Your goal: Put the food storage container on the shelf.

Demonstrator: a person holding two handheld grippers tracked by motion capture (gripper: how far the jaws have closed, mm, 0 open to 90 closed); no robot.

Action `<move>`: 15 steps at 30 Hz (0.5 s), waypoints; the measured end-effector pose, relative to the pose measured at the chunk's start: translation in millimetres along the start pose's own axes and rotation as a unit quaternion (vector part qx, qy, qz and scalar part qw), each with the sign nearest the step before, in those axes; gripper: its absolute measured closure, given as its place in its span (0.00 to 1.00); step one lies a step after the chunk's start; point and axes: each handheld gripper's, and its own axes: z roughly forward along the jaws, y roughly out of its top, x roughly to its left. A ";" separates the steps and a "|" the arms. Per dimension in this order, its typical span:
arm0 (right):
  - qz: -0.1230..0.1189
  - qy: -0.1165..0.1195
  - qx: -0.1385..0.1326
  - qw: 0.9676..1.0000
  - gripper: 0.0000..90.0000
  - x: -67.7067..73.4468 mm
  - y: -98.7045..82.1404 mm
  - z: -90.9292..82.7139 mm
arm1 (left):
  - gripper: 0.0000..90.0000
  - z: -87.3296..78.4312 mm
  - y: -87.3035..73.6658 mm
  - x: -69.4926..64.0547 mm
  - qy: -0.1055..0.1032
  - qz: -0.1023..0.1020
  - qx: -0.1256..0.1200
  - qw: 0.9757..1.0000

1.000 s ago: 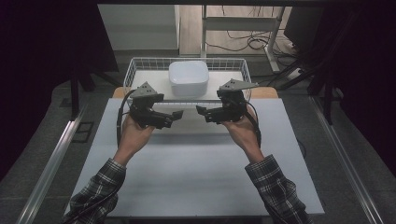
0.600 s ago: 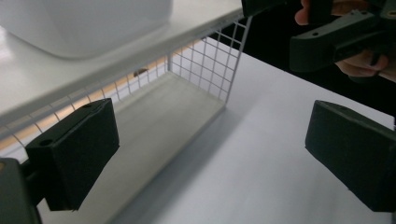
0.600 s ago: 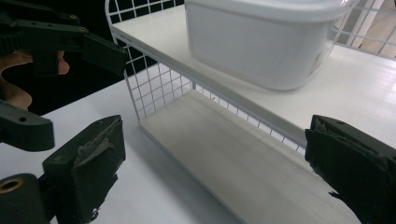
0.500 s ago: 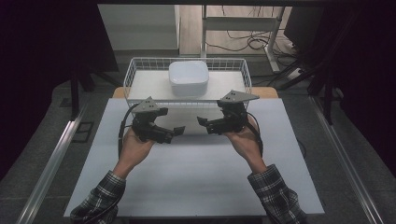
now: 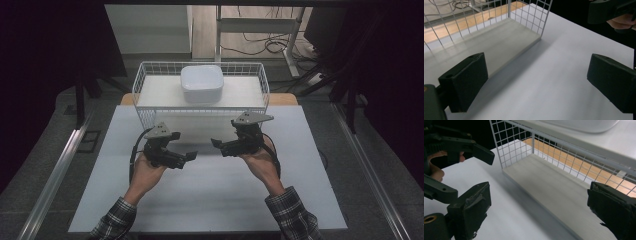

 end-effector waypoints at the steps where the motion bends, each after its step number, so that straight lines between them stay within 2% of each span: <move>1: 0.001 0.000 -0.001 1.000 0.06 0.4 -1.7 0.2 | 0.03 1.1 -2.7 0.2 0.001 -0.002 0.002 1.000; 3: 0.003 0.002 0.000 1.000 0.06 1.0 -6.3 0.6 | 0.04 3.0 -6.5 0.4 0.003 0.000 0.010 1.000; 6: 0.003 0.002 0.007 1.000 0.05 1.6 -9.6 0.9 | 0.04 3.2 -9.8 -0.5 0.007 -0.001 0.009 1.000; 8: 0.003 0.000 0.007 1.000 0.05 2.5 -12.9 -0.2 | 0.04 3.5 -12.8 -1.7 0.003 -0.004 0.008 1.000; 15: 0.000 0.000 0.012 1.000 0.04 6.5 -22.9 -5.0 | 0.04 4.1 -24.7 -10.0 0.009 0.004 0.016 1.000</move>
